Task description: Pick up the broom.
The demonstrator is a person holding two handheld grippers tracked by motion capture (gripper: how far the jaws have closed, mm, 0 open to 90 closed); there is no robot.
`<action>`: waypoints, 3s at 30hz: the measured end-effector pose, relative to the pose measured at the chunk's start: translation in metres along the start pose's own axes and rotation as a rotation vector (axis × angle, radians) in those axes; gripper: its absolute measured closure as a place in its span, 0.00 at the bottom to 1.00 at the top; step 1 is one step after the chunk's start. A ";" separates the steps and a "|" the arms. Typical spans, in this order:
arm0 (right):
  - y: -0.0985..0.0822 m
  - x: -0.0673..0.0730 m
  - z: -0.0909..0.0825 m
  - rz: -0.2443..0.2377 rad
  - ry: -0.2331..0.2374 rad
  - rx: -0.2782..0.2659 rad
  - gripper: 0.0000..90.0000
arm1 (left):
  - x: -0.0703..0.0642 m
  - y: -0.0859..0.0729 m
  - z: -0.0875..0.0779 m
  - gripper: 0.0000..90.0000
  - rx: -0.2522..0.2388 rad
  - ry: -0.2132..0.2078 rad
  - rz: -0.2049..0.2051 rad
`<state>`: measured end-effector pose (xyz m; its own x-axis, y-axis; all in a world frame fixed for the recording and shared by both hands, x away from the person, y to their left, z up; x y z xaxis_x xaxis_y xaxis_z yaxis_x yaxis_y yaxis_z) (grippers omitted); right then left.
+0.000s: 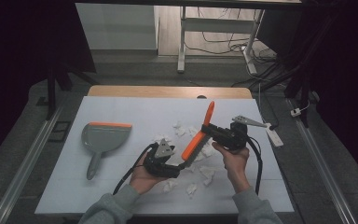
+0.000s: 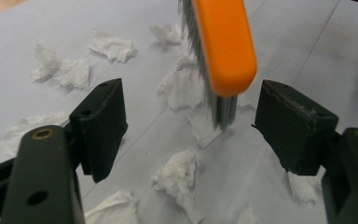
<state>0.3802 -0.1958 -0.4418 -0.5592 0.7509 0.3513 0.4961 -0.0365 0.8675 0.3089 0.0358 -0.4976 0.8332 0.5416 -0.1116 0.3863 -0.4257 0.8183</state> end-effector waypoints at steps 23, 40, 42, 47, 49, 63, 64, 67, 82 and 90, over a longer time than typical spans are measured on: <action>-0.006 0.022 0.006 0.045 0.070 -0.020 0.78 | 0.012 0.003 0.001 0.89 0.001 0.045 0.000; 0.001 0.034 -0.010 -0.231 0.118 0.074 0.43 | 0.042 -0.010 -0.040 0.89 0.114 0.029 -0.001; 0.002 0.036 -0.013 -0.285 0.114 0.090 0.42 | 0.043 -0.010 -0.042 0.89 0.141 0.018 0.010; -0.001 0.035 -0.018 -0.363 0.086 0.143 0.41 | 0.044 -0.010 -0.044 0.89 0.196 0.018 0.050; -0.002 0.035 -0.018 -0.374 0.085 0.154 0.40 | 0.044 -0.010 -0.045 0.89 0.198 0.017 0.049; 0.007 0.055 -0.031 -0.522 0.090 0.222 0.47 | 0.037 -0.006 -0.046 0.89 0.273 -0.065 0.106; 0.007 0.056 -0.031 -0.525 0.090 0.224 0.46 | 0.036 -0.005 -0.046 0.89 0.281 -0.073 0.113; 0.007 0.056 -0.031 -0.537 0.079 0.226 0.44 | 0.031 -0.003 -0.044 0.89 0.313 -0.083 0.134; 0.008 0.066 -0.026 -0.626 0.067 0.275 0.40 | 0.022 0.008 -0.038 0.89 0.376 -0.102 0.218; 0.006 0.068 -0.013 -0.734 0.062 0.370 0.39 | 0.021 0.011 -0.027 0.89 0.422 -0.129 0.261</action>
<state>0.3366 -0.1531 -0.4085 -0.8567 0.4609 -0.2317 0.1706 0.6770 0.7159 0.3201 0.0622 -0.4760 0.9551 0.2953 -0.0243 0.2624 -0.8050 0.5321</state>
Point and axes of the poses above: each handheld gripper's, and its own axes: z roughly forward along the jaws, y roughly out of its top, x roughly to its left, the point moved 2 cm from there along z, roughly forward along the jaws, and after that the axes turned 8 degrees about -y, right-handed, at the moved point
